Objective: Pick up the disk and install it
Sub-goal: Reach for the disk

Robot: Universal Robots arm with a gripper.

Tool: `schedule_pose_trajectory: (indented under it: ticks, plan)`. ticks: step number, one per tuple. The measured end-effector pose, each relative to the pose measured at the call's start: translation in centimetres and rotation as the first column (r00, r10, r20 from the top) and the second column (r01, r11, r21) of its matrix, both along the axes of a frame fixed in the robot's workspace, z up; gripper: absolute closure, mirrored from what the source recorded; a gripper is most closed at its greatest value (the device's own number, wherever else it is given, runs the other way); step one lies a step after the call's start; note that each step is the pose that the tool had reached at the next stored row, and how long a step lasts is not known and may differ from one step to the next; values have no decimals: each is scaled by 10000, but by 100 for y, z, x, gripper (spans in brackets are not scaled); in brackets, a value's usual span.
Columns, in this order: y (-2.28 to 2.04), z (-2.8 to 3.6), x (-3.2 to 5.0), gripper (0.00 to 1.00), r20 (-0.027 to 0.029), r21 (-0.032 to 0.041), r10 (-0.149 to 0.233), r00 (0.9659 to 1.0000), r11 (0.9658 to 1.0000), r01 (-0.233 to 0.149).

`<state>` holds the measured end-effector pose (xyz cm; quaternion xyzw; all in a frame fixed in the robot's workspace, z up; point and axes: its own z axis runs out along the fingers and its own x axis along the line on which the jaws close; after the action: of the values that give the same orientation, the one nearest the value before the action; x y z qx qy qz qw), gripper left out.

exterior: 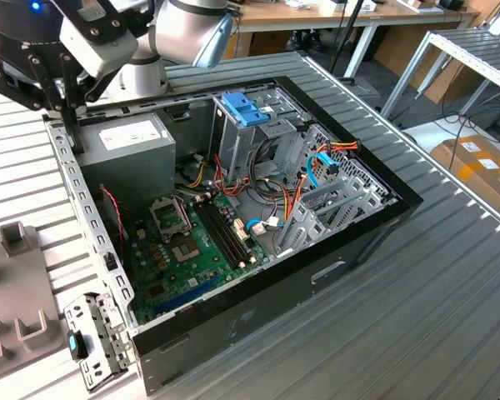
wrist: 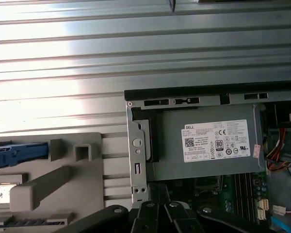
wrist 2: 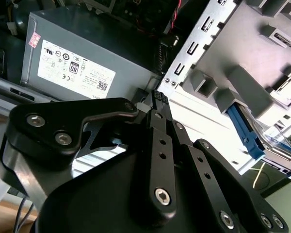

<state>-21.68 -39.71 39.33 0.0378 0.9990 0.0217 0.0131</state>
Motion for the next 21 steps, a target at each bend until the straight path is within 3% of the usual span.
schedule_pose_trajectory:
  ticks: [13,21]
  plan:
    - [11,0,-187,89,0,0,0,10000,10000,0]
    - [12,0,-205,89,0,0,-1,10000,10000,1]
